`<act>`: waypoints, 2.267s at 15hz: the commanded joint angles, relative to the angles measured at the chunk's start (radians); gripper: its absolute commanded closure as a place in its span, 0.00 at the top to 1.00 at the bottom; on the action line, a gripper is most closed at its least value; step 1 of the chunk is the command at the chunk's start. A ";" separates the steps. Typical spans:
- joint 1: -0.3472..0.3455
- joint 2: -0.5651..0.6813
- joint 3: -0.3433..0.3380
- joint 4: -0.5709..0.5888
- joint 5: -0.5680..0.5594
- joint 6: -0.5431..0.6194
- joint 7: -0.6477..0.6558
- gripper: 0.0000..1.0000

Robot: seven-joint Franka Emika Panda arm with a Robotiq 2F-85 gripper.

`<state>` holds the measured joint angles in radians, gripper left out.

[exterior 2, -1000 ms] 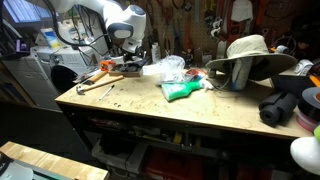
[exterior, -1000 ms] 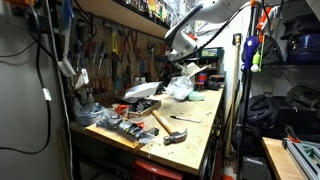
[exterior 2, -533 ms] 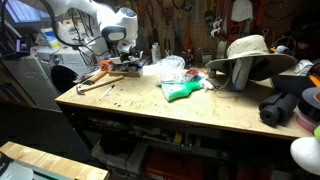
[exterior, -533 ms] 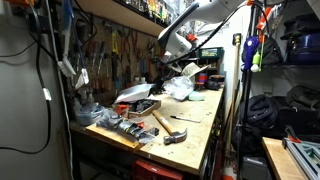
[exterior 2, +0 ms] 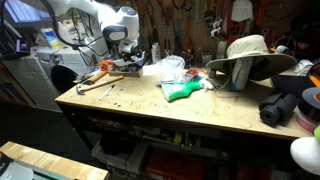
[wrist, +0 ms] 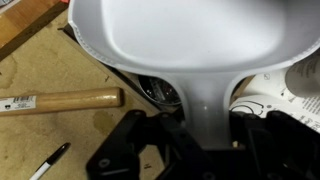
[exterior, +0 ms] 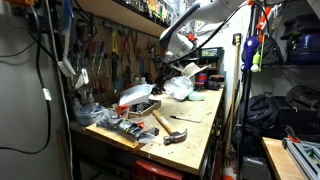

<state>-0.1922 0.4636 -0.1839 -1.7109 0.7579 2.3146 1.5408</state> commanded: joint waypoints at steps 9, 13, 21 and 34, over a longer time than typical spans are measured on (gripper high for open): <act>-0.017 -0.066 -0.039 -0.031 -0.207 -0.011 -0.016 1.00; -0.026 -0.087 -0.054 -0.032 -0.322 -0.012 -0.048 1.00; -0.076 -0.196 -0.080 -0.061 -0.509 -0.111 -0.432 1.00; -0.146 -0.354 -0.160 -0.166 -0.681 -0.239 -1.208 1.00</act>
<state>-0.3271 0.1635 -0.3323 -1.8206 0.1376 2.0903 0.4707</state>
